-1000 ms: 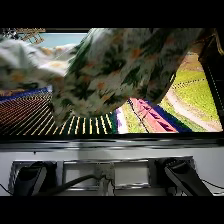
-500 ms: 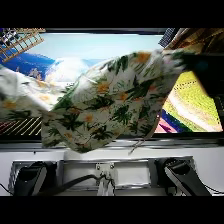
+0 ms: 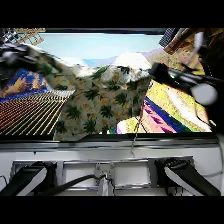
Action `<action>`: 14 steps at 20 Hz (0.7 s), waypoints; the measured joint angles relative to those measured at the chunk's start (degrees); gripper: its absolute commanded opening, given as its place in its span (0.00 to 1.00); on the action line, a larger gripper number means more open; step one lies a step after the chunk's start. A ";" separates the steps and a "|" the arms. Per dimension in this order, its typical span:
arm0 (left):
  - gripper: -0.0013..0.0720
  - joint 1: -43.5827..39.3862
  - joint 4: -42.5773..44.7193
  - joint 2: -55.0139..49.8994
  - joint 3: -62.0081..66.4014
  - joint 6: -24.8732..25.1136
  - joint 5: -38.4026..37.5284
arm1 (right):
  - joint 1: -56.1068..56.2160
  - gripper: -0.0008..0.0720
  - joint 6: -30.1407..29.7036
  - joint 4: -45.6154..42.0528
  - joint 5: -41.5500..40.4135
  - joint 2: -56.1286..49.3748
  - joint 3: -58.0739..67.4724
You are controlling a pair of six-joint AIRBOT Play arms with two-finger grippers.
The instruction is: Fold the clothes and pants, and hang the long-sleeved shirts on hangers.
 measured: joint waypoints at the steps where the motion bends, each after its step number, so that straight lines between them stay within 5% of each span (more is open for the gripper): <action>1: 0.03 -2.67 -0.22 -4.37 0.07 1.60 6.75 | -1.60 0.45 0.20 0.46 -2.91 -5.55 1.60; 2: 0.27 -5.18 -0.55 -8.07 0.31 2.27 12.79 | -3.43 0.72 0.20 1.86 -5.01 -11.58 4.09; 3: 0.49 -7.80 -1.16 -11.47 0.76 2.16 18.47 | -5.05 0.71 0.17 3.69 -5.92 -16.61 6.71; 4: 0.53 -9.88 -2.16 -13.92 1.22 1.33 22.71 | -6.56 0.71 0.11 5.84 -5.70 -21.16 9.49; 8: 0.48 -13.97 -15.32 -17.70 2.16 -0.92 28.13 | -9.49 0.58 -4.31 8.96 -0.07 -28.02 15.56; 10: 0.28 -13.03 -21.66 -16.59 2.27 -1.27 21.94 | -10.03 0.56 -6.23 7.32 5.03 -27.45 16.06; 14: 0.26 -8.94 -26.23 -11.69 2.05 -6.51 1.20 | -10.45 0.56 -10.10 5.01 12.31 -20.28 8.98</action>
